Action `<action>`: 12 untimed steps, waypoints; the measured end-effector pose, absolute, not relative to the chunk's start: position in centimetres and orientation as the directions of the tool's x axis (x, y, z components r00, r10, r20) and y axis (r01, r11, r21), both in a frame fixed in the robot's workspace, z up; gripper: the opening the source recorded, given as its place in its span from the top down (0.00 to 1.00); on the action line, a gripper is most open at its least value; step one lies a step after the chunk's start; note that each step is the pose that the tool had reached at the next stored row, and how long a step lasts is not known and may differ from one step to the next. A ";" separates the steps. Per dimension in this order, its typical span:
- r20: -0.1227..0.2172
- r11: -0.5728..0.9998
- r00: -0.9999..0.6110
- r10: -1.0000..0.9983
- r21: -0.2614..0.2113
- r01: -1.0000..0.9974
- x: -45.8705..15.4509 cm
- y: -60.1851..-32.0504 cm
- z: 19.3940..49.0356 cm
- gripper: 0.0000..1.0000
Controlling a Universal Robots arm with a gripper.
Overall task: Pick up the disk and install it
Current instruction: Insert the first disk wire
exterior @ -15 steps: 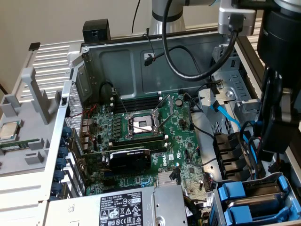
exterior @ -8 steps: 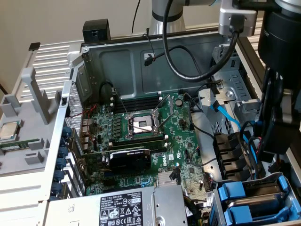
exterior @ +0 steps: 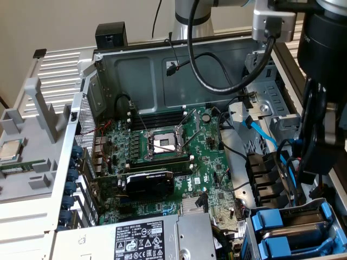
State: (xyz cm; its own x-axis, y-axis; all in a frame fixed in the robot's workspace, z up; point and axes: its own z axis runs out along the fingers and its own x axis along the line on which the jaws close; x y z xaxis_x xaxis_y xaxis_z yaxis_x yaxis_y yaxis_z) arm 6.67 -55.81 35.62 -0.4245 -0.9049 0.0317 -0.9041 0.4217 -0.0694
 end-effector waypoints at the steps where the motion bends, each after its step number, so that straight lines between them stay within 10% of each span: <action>1: 0.032 0.422 -0.425 -0.905 -0.069 -0.904 6.7 -55.8 35.6 0.50; 12: 0.032 0.422 -0.425 -0.905 -0.069 -0.904 6.7 -55.8 35.5 0.58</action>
